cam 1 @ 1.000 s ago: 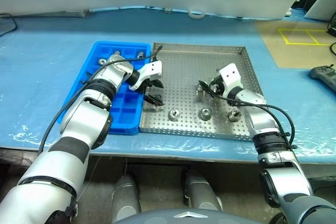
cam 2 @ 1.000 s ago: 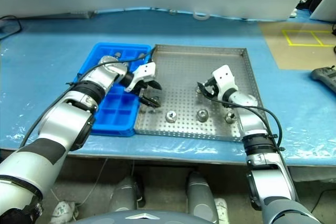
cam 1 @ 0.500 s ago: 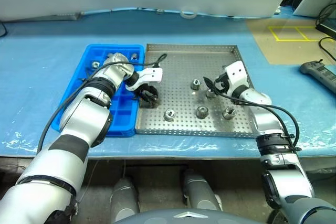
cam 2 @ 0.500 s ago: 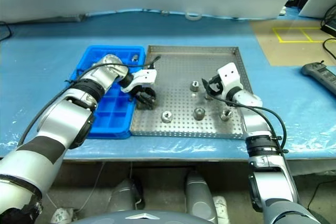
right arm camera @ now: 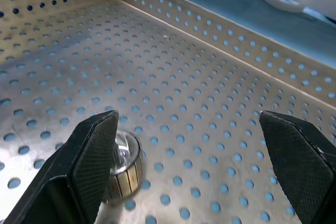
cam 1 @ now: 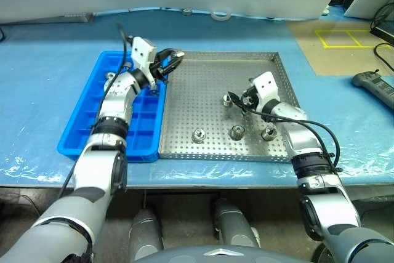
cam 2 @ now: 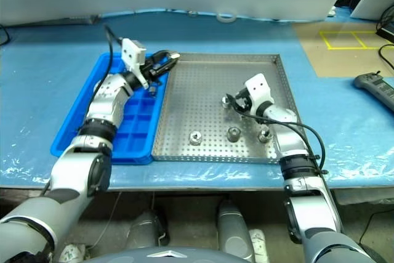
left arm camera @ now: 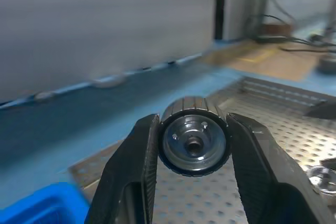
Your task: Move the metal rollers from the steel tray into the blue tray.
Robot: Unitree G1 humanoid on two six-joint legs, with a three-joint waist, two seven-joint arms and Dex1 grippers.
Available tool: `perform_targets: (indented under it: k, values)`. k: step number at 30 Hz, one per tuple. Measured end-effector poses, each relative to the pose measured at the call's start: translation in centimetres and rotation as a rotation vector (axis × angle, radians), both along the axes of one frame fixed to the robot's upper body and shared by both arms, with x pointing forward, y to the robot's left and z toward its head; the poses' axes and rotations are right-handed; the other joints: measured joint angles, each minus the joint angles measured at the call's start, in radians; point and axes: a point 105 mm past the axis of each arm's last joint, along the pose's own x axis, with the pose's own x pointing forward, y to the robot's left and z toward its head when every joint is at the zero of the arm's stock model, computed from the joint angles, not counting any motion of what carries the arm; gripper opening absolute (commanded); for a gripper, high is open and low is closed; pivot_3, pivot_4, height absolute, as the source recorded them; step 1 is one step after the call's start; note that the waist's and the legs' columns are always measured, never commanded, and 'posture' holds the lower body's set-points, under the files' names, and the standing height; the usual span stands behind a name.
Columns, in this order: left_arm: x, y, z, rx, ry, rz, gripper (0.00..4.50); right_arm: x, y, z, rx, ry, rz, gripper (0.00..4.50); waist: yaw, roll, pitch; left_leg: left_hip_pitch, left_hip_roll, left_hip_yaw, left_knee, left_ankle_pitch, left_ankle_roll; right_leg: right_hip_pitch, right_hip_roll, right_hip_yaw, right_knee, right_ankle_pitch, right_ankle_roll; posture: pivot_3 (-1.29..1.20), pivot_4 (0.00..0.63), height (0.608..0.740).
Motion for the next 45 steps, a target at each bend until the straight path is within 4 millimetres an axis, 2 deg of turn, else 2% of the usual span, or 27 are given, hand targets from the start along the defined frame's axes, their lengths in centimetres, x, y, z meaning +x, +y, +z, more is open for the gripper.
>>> perform_targets:
  k: [5,9,12,14,18,23,26,27,29,33,36,38,39,42,45]
  values:
    - [-1.5,5.0,0.5,-0.092,-0.085,0.322,1.64,0.4,0.9,-1.1,-0.005,0.04,0.041,4.5,0.009,-0.001,0.001,-0.001,0.003,0.0,0.0,0.0,-0.001,-0.001,0.001,-0.002,0.001,0.0,0.0,-0.37,0.15,0.74]
    - [-2.7,10.0,1.3,-0.136,-0.124,0.628,1.64,0.8,3.3,-1.1,-0.016,0.041,0.115,4.5,0.015,-0.001,0.001,0.0,0.003,0.0,0.0,0.0,-0.001,-0.001,0.001,-0.002,0.002,0.0,0.0,-0.34,0.15,0.74]
    - [-3.9,13.0,-0.2,-0.149,-0.076,0.79,1.64,0.9,3.7,-1.2,-0.029,0.042,0.138,4.5,0.028,-0.001,0.001,0.0,0.003,0.0,0.0,-0.001,-0.004,-0.001,0.001,-0.001,0.002,0.0,0.0,-0.34,0.15,0.74]
    - [-4.6,13.6,-1.6,-0.147,-0.031,0.823,1.64,0.9,3.9,-1.5,-0.036,0.049,0.147,4.5,0.037,-0.001,0.001,0.0,0.003,0.0,0.0,-0.001,-0.004,-0.001,0.001,-0.002,0.001,0.0,0.0,-0.34,0.15,0.74]
    - [-6.5,12.6,-5.3,-0.163,0.101,0.795,1.64,0.8,4.4,-2.0,-0.042,0.056,0.163,4.5,0.058,-0.002,0.001,-0.001,0.003,0.002,0.0,-0.002,-0.004,-0.001,0.0,-0.001,0.0,0.0,0.0,-0.35,0.15,0.74]
    - [-7.2,11.3,-5.5,-0.153,0.128,0.741,1.64,0.5,4.1,-2.7,-0.045,0.07,0.158,4.5,0.061,-0.002,0.001,0.001,0.003,0.002,0.0,-0.002,-0.005,-0.001,0.001,0.0,0.001,0.0,0.0,-0.37,0.15,0.74]
    - [-7.2,11.2,-6.0,-0.149,0.155,0.744,1.64,0.3,3.6,-3.3,-0.05,0.085,0.146,4.5,0.055,-0.002,0.001,0.001,0.003,0.002,0.0,-0.002,-0.006,-0.001,0.001,0.0,0.001,0.0,0.0,-0.39,0.15,0.74]
    - [-7.2,11.3,-6.2,-0.151,0.168,0.754,2.38,0.3,3.4,-3.3,-0.052,0.086,0.142,4.5,0.053,-0.002,0.001,0.001,0.003,0.002,0.0,-0.002,-0.006,-0.001,0.001,0.0,0.002,0.0,0.0,-0.39,0.15,0.74]
    - [-7.1,11.6,-6.6,-0.159,0.187,0.773,2.91,0.3,3.3,-3.2,-0.054,0.081,0.139,4.5,0.052,-0.002,0.001,0.002,0.003,0.002,0.0,-0.002,-0.006,-0.001,0.001,0.0,0.002,0.0,0.001,-0.4,0.15,0.74]
    - [-6.8,11.7,-7.3,-0.208,0.227,0.793,4.26,0.3,3.3,-2.9,-0.056,0.066,0.137,4.5,0.052,-0.002,0.001,0.002,0.003,0.003,0.0,-0.002,-0.006,-0.001,0.002,0.001,0.002,0.0,0.001,-0.41,0.15,0.74]
    - [-6.3,11.4,-7.8,-0.232,0.251,0.757,4.26,0.2,3.2,-2.9,-0.056,0.064,0.13,4.5,0.055,-0.002,0.001,0.002,0.002,0.003,0.0,-0.002,-0.006,-0.001,0.001,0.0,0.002,0.0,0.001,-0.41,0.15,0.74]
    - [-5.7,10.7,-7.1,-0.245,0.235,0.689,4.26,0.3,3.1,-2.9,-0.057,0.063,0.127,4.5,0.057,-0.002,0.001,0.002,0.002,0.003,0.0,-0.002,-0.006,-0.001,0.001,0.001,0.002,0.0,0.001,-0.41,0.15,0.74]
    - [-5.1,9.9,-6.2,-0.224,0.2,0.618,4.26,0.3,3.1,-2.8,-0.057,0.062,0.125,4.5,0.058,-0.002,0.001,0.002,0.002,0.003,0.0,-0.001,-0.006,-0.001,0.001,0.001,0.002,0.0,0.001,-0.41,0.15,0.74]
    - [-3.7,5.6,-2.5,-0.108,0.062,0.325,4.26,0.4,3.0,-2.6,-0.044,0.059,0.116,4.5,0.061,-0.002,0.001,0.001,0.001,0.003,0.0,-0.001,-0.006,-0.001,0.0,0.001,0.001,0.001,0.001,-0.43,0.15,0.74]
    - [-3.1,1.3,0.2,-0.018,-0.021,0.057,4.26,0.8,2.4,-1.4,0.04,0.051,0.083,4.5,0.056,-0.002,0.001,0.001,0.0,0.004,0.0,-0.002,-0.005,-0.002,-0.001,0.003,0.001,0.001,0.001,-0.46,0.15,0.74]
